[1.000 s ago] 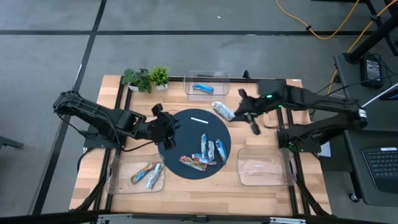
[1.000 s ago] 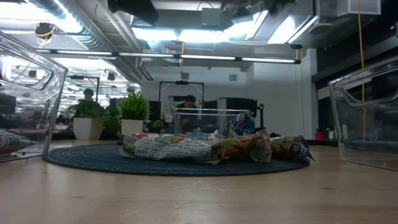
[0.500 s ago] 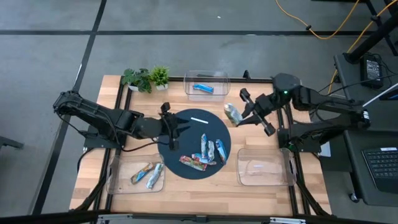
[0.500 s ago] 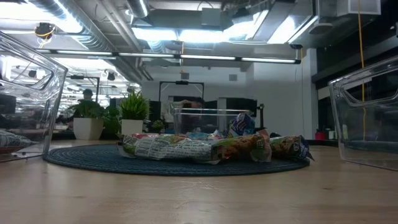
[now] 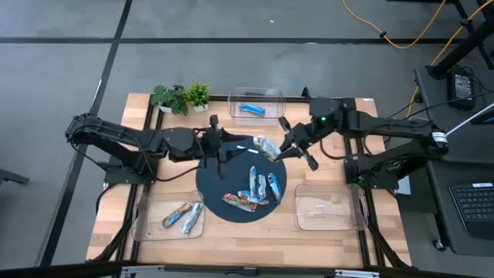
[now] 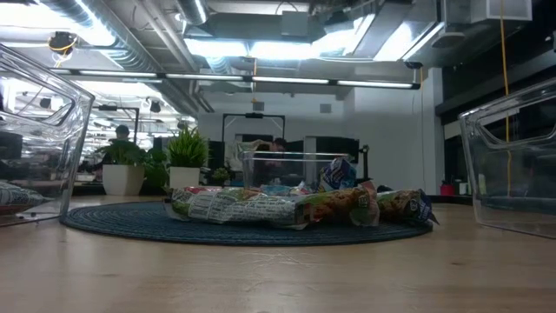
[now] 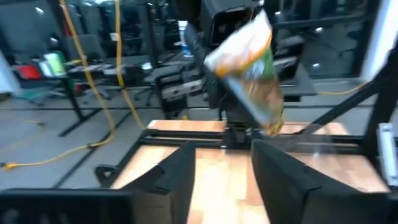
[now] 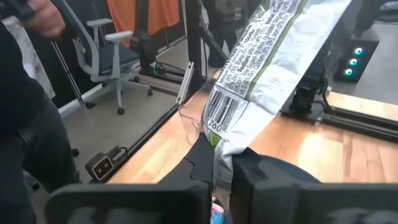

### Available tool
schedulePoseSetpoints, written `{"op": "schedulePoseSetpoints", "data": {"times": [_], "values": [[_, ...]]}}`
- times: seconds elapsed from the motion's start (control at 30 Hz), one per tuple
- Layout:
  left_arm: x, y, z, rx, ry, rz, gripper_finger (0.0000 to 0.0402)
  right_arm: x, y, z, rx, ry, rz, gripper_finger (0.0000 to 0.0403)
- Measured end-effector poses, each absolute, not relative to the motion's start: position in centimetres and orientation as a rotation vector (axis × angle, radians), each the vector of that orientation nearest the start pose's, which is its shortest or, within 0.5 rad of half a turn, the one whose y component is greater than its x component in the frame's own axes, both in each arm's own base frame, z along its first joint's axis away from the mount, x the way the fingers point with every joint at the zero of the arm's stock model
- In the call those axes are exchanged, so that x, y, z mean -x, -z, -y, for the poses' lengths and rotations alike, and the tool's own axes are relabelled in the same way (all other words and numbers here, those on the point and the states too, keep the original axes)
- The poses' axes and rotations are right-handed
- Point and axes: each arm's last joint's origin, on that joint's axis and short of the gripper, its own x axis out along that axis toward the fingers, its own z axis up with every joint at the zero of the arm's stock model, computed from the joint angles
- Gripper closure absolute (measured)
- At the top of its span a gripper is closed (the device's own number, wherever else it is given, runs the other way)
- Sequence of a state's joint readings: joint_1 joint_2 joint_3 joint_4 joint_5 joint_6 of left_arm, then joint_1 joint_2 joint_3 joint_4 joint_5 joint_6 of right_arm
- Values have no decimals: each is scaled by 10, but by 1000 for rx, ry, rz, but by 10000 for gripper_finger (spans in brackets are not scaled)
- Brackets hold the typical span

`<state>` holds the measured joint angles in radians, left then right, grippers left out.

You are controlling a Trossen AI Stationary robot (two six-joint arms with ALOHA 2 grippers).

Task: Pick and place Granola Bars by type
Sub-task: Put the orange granola bar into the bottom left transparent bin

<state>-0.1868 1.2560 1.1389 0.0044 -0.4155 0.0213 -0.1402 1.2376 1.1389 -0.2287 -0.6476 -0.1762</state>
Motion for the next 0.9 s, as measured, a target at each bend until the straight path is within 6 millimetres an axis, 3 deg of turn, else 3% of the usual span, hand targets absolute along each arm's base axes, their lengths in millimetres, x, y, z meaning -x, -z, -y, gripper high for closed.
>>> {"op": "schedulePoseSetpoints", "data": {"times": [0.33, 0.9], "values": [[-281, -384, 39, 16, -172, -12, 156, -283, -346, 22, 66, -536, -292, 376], [-283, -386, 29, 33, -188, 9, 147, -297, -342, 24, 84, -533, -245, 381]]}}
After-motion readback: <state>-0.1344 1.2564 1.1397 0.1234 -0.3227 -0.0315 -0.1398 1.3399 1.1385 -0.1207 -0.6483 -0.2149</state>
